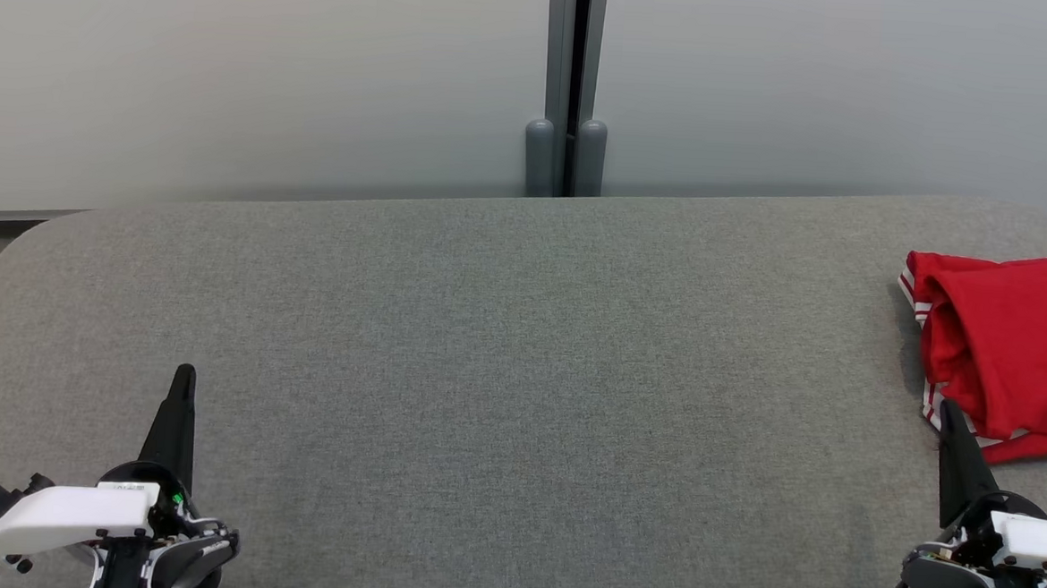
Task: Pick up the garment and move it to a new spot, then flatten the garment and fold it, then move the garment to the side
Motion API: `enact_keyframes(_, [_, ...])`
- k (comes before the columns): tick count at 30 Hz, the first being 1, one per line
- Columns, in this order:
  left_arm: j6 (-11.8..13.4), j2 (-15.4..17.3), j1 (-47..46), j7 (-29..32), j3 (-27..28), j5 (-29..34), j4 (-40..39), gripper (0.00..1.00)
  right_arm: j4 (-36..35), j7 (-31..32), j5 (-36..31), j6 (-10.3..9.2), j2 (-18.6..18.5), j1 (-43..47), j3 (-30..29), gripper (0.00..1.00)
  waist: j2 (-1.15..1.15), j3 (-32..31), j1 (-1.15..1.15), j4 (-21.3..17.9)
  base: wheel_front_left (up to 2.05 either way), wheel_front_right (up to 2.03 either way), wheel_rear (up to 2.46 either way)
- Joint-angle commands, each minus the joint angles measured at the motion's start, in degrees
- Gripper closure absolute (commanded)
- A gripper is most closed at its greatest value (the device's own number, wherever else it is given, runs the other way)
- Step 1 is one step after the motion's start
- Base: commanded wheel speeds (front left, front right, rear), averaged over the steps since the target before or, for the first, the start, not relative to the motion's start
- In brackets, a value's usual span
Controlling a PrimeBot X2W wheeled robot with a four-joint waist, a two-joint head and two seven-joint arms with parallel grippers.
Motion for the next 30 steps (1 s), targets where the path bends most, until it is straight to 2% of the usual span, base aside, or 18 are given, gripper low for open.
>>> enact_keyframes(1, [-0.6, 0.2, -1.2, 0.3, 0.5, -0.8, 0.1, 1.0, 0.1, 0.3, 1.1, 0.0, -0.1, -0.5, -0.2, 1.0, 0.0, 0.0, 0.0, 0.0, 0.0, 0.0, 0.0])
enact_keyframes(30, [-0.7, -0.2, -1.2, 0.7, 0.9, -1.0, 0.3, 1.0, 0.3, 0.5, 1.3, 0.0, 0.1, -0.7, -0.5, 1.0, 0.0, 0.1, 0.0, 0.0, 0.0, 0.0, 0.0])
